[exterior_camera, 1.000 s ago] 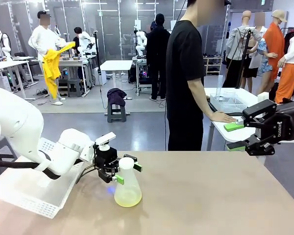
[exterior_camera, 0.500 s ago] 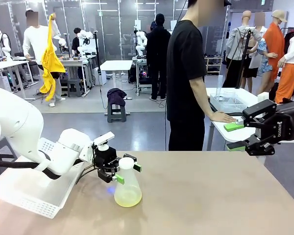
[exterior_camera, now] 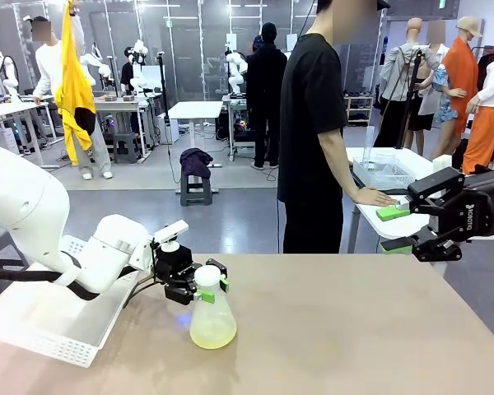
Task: Prepare the solutions needed for the experiment.
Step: When the human places the Big flask in the center of the table, pick up the Big flask and place it in the left Organizing basket.
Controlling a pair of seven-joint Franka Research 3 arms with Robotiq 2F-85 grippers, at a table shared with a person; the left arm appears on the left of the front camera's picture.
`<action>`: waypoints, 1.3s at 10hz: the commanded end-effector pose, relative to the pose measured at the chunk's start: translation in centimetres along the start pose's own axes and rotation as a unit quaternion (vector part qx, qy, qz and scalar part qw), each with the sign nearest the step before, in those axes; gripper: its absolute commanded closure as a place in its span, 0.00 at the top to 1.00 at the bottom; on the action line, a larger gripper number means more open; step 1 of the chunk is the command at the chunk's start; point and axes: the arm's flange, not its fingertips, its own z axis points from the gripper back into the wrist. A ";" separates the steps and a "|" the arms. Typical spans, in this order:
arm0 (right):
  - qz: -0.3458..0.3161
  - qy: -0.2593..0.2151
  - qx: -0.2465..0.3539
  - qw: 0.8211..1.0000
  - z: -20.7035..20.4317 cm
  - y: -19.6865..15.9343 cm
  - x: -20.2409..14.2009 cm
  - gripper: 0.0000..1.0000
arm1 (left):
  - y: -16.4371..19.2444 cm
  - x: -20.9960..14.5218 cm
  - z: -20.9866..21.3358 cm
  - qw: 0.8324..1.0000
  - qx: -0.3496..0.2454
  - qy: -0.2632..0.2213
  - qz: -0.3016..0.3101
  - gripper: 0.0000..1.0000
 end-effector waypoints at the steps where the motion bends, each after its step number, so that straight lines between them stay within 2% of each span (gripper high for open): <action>1: 0.006 -0.002 0.007 1.000 0.0 0.1 0.1 0.58 | -1.2 0.1 -0.3 1.000 0.002 -0.004 0.000 0.28; 2: 0.006 -0.002 0.007 1.000 0.0 0.1 0.1 0.58 | -1.2 0.1 -0.2 1.000 0.002 -0.004 0.002 0.16; 4: 0.006 -0.002 0.007 1.000 0.0 0.1 0.1 0.58 | -1.5 0.9 -0.4 1.000 -0.003 -0.002 0.003 0.00; 5: 0.006 -0.002 0.007 1.000 0.0 0.1 0.1 0.58 | -1.7 1.5 -0.6 1.000 -0.007 0.001 0.003 0.00; 7: 0.006 -0.002 0.007 1.000 0.0 0.1 0.1 0.58 | -2.3 2.9 -0.9 1.000 -0.009 0.013 0.017 0.16; 10: 0.006 -0.002 0.007 1.000 0.0 0.1 0.1 0.58 | -2.8 5.0 -1.5 0.999 -0.018 0.023 0.019 0.16; 13: 0.006 -0.002 0.007 1.000 0.0 0.1 0.1 0.58 | -3.5 8.8 -1.5 0.998 -0.043 0.034 0.015 0.16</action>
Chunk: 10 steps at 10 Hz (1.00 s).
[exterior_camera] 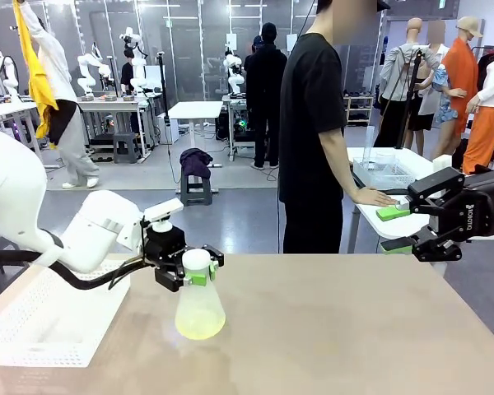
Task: Prepare the solutions needed for the experiment.
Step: When the human places the Big flask in the center of the table, pick up the Big flask and place it in the left Organizing basket.
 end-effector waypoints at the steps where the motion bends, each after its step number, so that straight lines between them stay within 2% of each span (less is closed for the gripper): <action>1: 0.006 -0.002 0.007 1.000 0.0 0.1 0.1 0.58 | -1.5 3.2 0.3 1.000 -0.020 0.019 -0.001 0.16; 3: 0.006 -0.002 0.007 1.000 0.0 0.1 0.1 0.58 | -2.2 6.2 1.4 0.999 -0.016 0.045 -0.022 0.16; 6: 0.006 -0.002 0.007 1.000 0.0 0.1 0.1 0.58 | -3.9 10.4 4.5 0.998 0.006 0.055 -0.042 0.16; 10: 0.006 -0.002 0.007 1.000 0.0 0.1 0.1 0.58 | -9.4 15.3 12.0 0.990 0.088 0.076 -0.084 0.16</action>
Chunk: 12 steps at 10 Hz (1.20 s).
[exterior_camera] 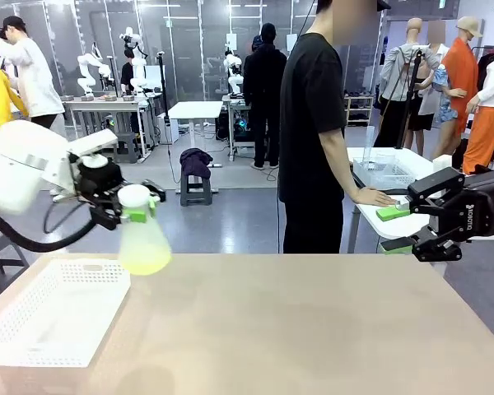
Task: Prepare the solutions needed for the experiment.
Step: When the human places the Big flask in the center of the table, pick up the Big flask and place it in the left Organizing basket.
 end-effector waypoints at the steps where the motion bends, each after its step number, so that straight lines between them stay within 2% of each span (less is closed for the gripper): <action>1: 0.006 -0.001 0.007 1.000 0.0 0.1 0.1 0.58 | -2.9 1.7 3.5 0.999 0.046 -0.005 -0.020 0.16; 3: 0.006 -0.001 0.007 1.000 0.0 0.1 0.1 0.58 | -5.5 2.1 7.7 0.996 0.080 -0.012 -0.036 0.16; 7: 0.006 -0.001 0.007 1.000 0.0 0.1 0.1 0.58 | -11.0 -1.3 14.5 0.986 0.163 -0.032 -0.025 0.16; 12: 0.006 -0.001 0.007 1.000 0.0 0.1 0.1 0.58 | -13.8 -7.8 16.7 0.980 0.187 -0.071 0.000 0.16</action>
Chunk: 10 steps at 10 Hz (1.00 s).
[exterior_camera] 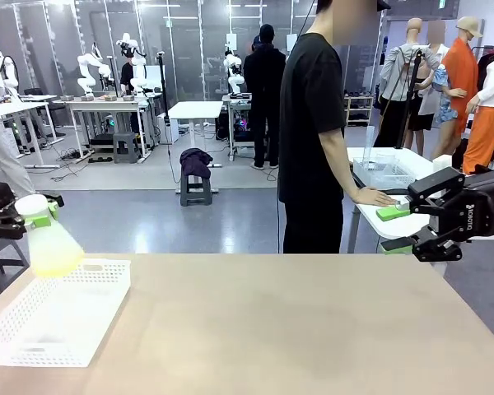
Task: Prepare the solutions needed for the experiment.
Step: When the human places the Big flask in the center of the table, pick up the Big flask and place it in the left Organizing basket.
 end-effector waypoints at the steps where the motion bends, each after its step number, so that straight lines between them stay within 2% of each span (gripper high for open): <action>1: 0.006 -0.002 0.007 1.000 -0.1 0.1 0.1 0.58 | -0.1 -1.7 0.1 0.999 0.004 -0.042 -0.002 0.16; 4: 0.006 -0.002 0.007 1.000 -0.1 0.1 0.1 0.58 | -0.7 -5.5 0.3 0.999 0.010 -0.031 0.019 0.16; 7: 0.006 -0.002 0.007 1.000 -0.1 0.1 0.1 0.58 | -0.8 -8.5 0.1 0.998 -0.005 -0.052 0.043 0.16; 10: 0.006 -0.002 0.007 1.000 -0.1 0.1 0.1 0.58 | -1.0 -11.0 -0.6 0.997 -0.016 -0.031 0.064 0.16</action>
